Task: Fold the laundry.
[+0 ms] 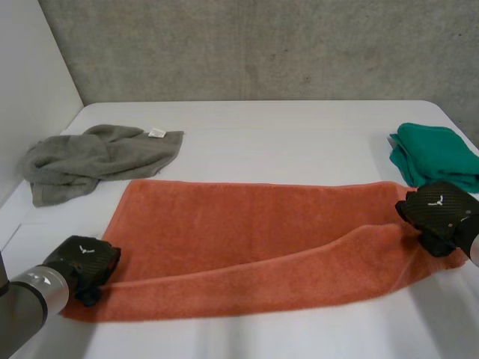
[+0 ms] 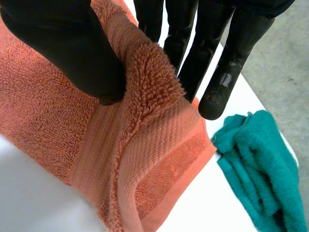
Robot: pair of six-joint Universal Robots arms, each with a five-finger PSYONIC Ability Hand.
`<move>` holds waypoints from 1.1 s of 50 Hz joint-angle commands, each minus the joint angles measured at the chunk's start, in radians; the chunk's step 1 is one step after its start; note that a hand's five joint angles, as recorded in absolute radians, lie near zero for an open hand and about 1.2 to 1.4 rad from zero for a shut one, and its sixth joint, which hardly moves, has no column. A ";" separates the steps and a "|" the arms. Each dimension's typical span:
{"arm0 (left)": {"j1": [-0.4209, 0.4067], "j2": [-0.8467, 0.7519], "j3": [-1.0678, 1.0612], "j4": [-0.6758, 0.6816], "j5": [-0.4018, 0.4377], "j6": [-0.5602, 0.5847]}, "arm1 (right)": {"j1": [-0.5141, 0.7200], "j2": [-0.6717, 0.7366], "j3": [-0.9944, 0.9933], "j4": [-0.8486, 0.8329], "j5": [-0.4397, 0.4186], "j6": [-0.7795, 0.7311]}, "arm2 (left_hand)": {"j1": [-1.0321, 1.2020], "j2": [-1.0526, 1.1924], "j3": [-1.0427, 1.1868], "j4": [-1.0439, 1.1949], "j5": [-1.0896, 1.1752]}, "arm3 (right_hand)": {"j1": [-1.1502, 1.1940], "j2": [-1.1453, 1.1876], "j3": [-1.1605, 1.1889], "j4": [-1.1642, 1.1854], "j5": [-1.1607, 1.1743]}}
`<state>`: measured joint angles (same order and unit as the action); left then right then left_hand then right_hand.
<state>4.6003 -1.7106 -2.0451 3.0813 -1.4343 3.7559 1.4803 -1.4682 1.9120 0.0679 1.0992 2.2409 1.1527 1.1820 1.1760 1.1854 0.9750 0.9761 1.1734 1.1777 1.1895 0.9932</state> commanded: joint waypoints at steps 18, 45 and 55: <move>-0.008 0.490 0.085 0.000 0.014 -0.002 | -0.189 -0.265 -0.157 0.332 -0.062 0.100 | 0.244 0.214 0.220 0.211 0.247 | 0.420 0.223 0.219 0.207 0.229; -0.192 -0.437 0.610 0.312 -0.116 0.005 | 0.034 0.433 -0.562 0.040 0.169 0.157 | 0.244 0.214 0.220 0.211 0.247 | 0.420 0.223 0.219 0.207 0.229; -0.204 -0.604 0.813 0.316 -0.207 0.021 | 0.100 0.583 -0.729 -0.007 0.277 0.169 | 0.244 0.214 0.220 0.211 0.247 | 0.420 0.223 0.219 0.207 0.229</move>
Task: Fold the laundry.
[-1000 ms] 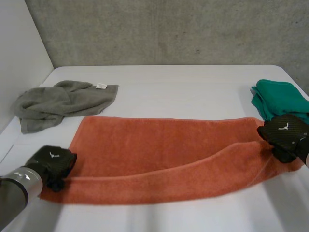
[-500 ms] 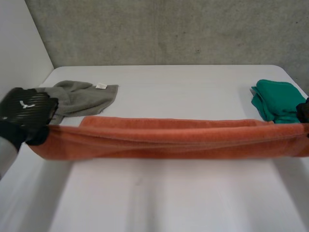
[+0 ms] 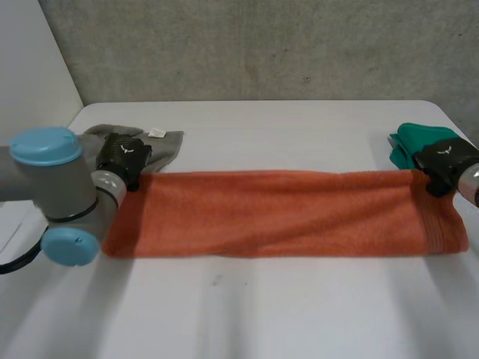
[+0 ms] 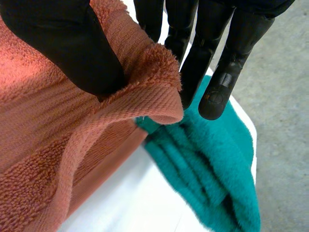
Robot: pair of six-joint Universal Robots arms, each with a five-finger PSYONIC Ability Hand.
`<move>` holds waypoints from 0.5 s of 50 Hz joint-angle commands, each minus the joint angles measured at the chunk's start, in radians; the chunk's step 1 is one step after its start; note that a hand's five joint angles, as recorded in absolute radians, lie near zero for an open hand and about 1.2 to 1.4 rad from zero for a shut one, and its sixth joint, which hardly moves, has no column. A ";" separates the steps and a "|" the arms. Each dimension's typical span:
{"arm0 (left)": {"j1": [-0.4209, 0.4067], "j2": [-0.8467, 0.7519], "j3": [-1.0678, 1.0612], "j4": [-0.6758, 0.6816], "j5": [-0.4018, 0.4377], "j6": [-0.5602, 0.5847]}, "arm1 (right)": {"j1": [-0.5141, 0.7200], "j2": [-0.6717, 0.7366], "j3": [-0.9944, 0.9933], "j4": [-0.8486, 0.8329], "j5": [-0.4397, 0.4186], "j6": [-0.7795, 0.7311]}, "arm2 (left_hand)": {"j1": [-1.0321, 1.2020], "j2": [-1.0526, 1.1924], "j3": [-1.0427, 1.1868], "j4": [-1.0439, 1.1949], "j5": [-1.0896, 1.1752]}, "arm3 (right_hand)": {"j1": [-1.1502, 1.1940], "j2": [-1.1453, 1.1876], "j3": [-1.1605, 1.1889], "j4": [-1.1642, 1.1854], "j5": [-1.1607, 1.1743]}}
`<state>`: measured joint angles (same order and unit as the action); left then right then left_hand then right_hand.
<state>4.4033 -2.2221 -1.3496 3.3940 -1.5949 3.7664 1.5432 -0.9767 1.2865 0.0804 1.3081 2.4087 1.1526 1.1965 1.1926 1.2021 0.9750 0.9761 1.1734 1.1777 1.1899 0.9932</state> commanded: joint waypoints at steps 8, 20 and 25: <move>-0.067 -0.097 0.106 0.088 0.010 0.004 | 0.072 0.122 -0.153 -0.028 0.138 0.024 | -0.978 -1.022 -1.018 -1.028 -0.975 | -0.802 -0.999 -1.003 -1.015 -0.993; -0.084 0.082 -0.100 0.111 0.020 -0.005 | 0.045 -0.213 0.179 -0.120 0.107 0.090 | -0.978 -1.022 -1.018 -1.028 -0.975 | -0.802 -0.999 -1.003 -1.015 -0.993; -0.077 0.197 -0.253 0.116 0.024 -0.007 | -0.018 -0.255 0.341 -0.058 -0.004 0.050 | -0.978 -1.022 -1.018 -1.028 -0.975 | -0.802 -0.999 -1.003 -1.015 -0.993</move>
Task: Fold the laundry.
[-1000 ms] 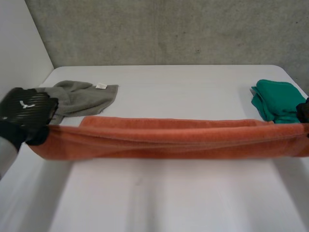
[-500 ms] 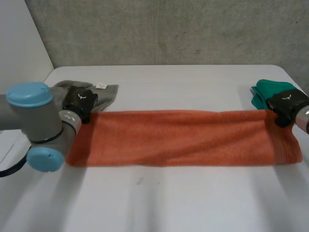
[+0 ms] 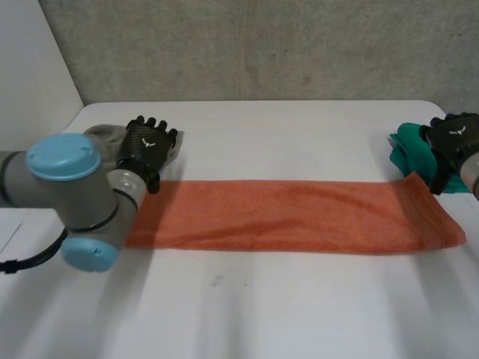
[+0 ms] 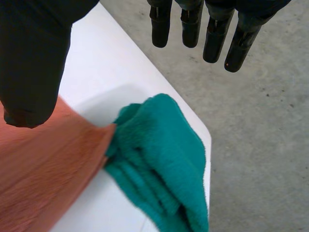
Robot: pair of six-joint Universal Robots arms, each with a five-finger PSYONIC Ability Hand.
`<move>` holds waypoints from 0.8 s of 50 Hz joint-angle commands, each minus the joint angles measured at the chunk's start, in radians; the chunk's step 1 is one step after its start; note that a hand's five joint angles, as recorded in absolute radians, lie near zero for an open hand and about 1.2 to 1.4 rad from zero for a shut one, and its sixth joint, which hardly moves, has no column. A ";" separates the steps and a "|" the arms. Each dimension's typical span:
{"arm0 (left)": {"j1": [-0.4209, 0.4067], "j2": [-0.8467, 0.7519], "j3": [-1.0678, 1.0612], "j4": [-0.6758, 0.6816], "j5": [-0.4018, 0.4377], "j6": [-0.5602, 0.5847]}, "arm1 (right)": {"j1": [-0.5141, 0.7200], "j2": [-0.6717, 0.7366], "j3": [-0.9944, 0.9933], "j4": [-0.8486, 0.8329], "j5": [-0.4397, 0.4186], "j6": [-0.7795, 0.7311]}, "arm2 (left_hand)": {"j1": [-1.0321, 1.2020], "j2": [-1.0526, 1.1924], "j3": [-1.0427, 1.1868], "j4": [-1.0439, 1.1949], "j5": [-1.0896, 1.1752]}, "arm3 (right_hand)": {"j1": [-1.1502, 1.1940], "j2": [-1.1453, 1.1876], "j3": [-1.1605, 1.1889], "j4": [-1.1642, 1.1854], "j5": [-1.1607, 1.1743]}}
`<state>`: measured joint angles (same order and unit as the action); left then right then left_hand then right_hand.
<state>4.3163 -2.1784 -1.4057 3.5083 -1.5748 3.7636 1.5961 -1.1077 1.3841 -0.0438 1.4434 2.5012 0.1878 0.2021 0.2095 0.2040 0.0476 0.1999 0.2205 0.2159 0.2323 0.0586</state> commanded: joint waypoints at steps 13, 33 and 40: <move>0.006 0.178 -0.286 0.001 0.003 -0.031 | -0.180 -0.069 0.402 -0.131 -0.212 -0.157 | -0.013 -0.028 -0.035 -0.029 -0.048 | 0.310 0.289 0.294 0.278 0.277; 0.011 0.183 -0.303 0.001 0.002 -0.038 | -0.338 -0.086 0.343 -0.163 -0.190 -0.162 | -0.013 -0.028 -0.035 -0.029 -0.048 | 1.196 1.176 1.180 1.164 1.163; 0.014 0.193 -0.311 0.000 0.001 -0.038 | -0.452 -0.100 0.274 -0.159 -0.192 -0.177 | -0.013 -0.028 -0.035 -0.029 -0.048 | 1.196 1.176 1.180 1.164 1.163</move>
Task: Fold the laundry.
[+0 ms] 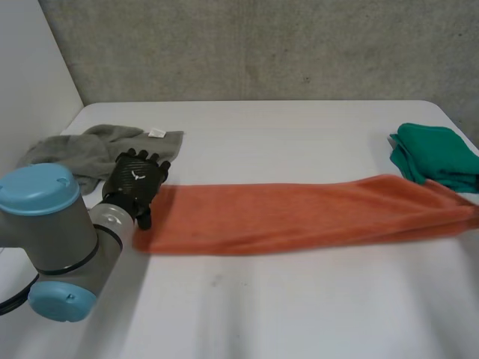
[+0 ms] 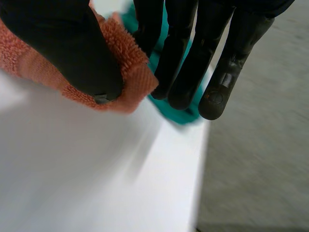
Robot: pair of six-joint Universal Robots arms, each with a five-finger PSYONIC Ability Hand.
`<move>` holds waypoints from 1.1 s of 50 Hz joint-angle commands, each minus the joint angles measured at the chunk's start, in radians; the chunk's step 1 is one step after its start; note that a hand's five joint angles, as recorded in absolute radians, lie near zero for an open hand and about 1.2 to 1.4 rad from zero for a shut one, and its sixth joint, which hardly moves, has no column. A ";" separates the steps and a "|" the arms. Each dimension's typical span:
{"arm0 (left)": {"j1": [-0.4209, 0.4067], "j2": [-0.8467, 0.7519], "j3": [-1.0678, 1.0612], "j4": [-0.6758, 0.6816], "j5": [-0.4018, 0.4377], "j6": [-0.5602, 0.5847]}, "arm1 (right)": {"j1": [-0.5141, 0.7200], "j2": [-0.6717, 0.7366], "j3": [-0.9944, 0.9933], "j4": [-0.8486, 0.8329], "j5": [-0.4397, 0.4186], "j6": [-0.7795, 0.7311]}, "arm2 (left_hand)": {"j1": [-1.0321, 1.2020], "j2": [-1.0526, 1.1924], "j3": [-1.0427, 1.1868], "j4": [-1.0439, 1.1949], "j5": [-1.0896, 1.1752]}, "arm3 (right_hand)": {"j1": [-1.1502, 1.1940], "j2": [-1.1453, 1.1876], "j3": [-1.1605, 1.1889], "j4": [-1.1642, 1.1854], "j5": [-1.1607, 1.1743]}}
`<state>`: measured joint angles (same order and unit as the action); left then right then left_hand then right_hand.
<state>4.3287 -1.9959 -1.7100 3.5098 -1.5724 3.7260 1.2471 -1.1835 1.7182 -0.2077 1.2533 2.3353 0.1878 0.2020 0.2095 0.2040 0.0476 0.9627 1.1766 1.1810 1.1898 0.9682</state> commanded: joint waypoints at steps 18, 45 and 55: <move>0.035 0.097 -0.034 -0.005 -0.003 0.000 | 0.494 -0.073 -0.207 -0.001 -0.068 0.016 | -0.013 -0.027 -0.035 -0.029 -0.048 | 0.434 0.220 0.215 0.207 0.254; -0.035 0.098 0.009 -0.002 -0.006 -0.058 | 1.017 0.283 -0.465 0.016 0.021 0.212 | -0.013 -0.027 -0.035 -0.029 -0.048 | -0.788 -1.002 -1.007 -1.015 -0.968; -0.196 0.017 0.115 -0.003 -0.005 -0.199 | 0.706 0.013 -0.155 0.096 0.110 0.375 | -0.013 -0.027 -0.035 -0.029 -0.048 | -0.788 -1.002 -1.007 -1.015 -0.968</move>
<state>4.2325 -1.9128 -1.6664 3.5085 -1.5768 3.6007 2.1099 -1.0438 1.3742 -0.1649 1.3357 2.6668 0.1878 0.2020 0.2095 0.2040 0.0476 0.1983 0.2193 0.2145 0.2309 0.0582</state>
